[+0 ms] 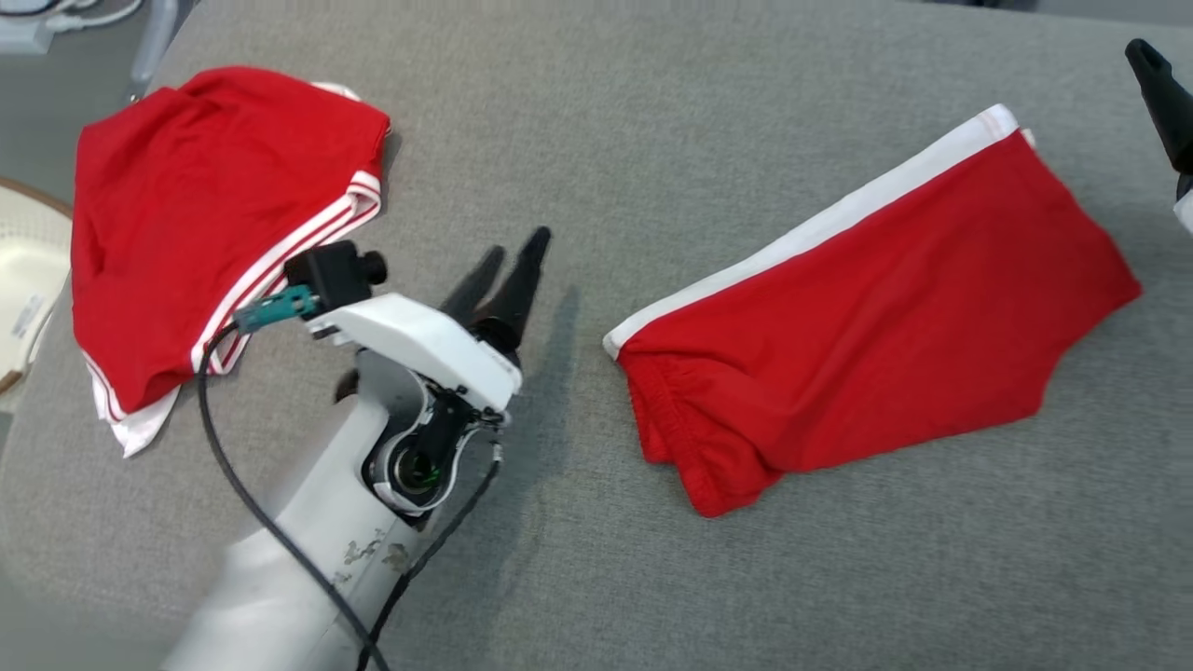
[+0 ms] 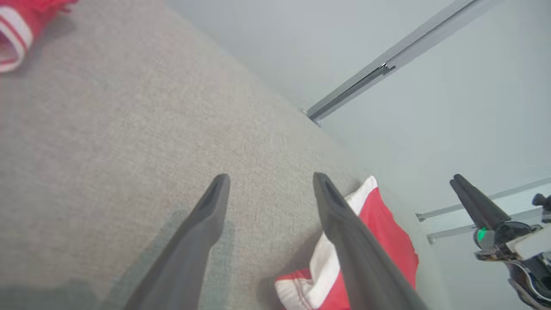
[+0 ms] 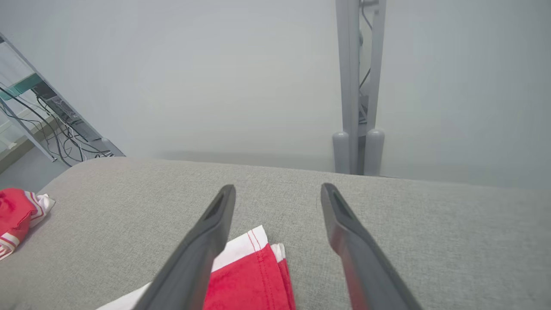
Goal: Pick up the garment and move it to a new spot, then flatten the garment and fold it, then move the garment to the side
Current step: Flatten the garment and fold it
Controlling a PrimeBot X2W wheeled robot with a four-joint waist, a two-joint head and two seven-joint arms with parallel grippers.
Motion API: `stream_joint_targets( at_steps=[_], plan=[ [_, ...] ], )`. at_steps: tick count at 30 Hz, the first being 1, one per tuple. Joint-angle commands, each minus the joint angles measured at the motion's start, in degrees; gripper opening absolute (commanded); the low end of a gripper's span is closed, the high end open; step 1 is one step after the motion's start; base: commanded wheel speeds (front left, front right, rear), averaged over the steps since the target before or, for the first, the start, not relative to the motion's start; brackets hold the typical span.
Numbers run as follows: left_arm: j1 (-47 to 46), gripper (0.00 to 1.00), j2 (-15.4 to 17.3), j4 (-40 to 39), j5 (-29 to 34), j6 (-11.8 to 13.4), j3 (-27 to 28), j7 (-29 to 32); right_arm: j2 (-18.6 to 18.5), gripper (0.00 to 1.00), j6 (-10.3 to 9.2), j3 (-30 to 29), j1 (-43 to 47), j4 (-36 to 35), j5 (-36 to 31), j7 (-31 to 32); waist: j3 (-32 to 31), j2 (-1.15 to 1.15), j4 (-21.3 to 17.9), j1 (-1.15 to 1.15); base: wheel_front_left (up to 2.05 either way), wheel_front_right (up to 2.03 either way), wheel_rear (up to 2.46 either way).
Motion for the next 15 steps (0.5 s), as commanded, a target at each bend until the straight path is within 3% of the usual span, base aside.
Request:
stream_joint_targets(
  at_steps=[1, 5, 9, 15],
  plan=[
    [-0.02, 1.00, 0.98, 0.43, 2.54, 0.42, -0.33, -3.28, -0.29, 1.00, -0.02, 0.35, 1.51, 0.09, -1.46, -3.42, -2.64, 0.00, -2.27, 0.00, 0.00, 0.00, 0.00],
    [1.67, 1.00, 3.26, 1.02, 9.19, 1.92, -1.39, -11.04, 0.86, 1.00, -0.02, 0.24, 4.49, 0.82, -4.19, -9.87, -5.48, 0.00, -4.74, 0.00, 0.00, 0.00, 0.00],
    [3.26, 1.00, 4.67, 0.36, 14.31, 3.42, -0.83, -13.11, 1.50, 1.00, -0.02, -1.03, 6.41, 1.78, -8.54, -11.29, -7.42, 0.00, -6.74, 0.00, 0.00, 0.00, 0.00],
    [11.18, 1.00, 5.43, -6.47, 26.75, 6.45, 8.17, -13.48, 5.05, 1.00, -0.02, -15.18, 13.81, -1.65, -22.97, -11.31, -10.77, 0.00, -10.49, 0.00, 0.00, 0.00, 0.00]
  ],
)
